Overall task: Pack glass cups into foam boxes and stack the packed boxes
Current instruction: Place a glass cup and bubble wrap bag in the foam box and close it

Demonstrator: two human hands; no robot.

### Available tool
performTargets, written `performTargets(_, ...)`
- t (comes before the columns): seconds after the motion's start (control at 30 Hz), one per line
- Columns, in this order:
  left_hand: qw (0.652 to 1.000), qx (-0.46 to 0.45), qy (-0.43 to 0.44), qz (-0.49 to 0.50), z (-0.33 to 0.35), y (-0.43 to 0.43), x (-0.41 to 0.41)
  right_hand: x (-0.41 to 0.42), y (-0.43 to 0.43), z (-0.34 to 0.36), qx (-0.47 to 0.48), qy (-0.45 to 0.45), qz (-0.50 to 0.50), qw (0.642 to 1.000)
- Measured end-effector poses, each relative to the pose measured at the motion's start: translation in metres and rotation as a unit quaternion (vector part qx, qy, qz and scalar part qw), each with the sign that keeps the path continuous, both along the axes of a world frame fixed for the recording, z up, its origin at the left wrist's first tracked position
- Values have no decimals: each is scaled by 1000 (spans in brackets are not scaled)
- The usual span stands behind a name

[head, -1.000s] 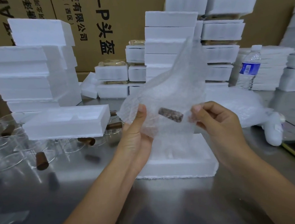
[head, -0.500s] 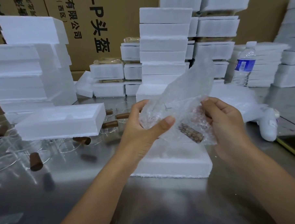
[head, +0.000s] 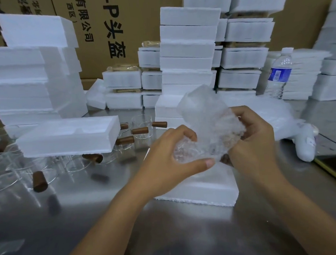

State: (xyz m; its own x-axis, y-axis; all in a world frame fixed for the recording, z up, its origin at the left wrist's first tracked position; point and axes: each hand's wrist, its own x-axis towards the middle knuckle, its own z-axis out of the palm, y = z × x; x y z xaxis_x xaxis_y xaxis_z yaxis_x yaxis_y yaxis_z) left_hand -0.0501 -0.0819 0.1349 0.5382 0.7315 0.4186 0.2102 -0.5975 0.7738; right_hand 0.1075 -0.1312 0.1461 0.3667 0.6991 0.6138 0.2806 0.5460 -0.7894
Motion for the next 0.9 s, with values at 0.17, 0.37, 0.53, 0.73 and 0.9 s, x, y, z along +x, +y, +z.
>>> performTargets(0.17, 997, -20, -56, -44, 1, -1, 3, -1, 0, -1, 4, -253, -33, 967)
performTargets(0.37, 994, -36, -103, -13, 2, 6, 1, 2, -3, 0, -81, -267, 72, 958)
performTargets(0.53, 997, 9, -79, -13, 1, 1, -1, 3, 0, 0, -102, -302, 17, 948)
performTargets(0.73, 997, 75, 3, 14, -1, -3, 0, -1, 4, 0, -118, -71, 33, 990)
performTargets(0.9, 992, 124, 6, 14, -2, -4, 0, 3, 7, -2, -169, 42, 50, 983)
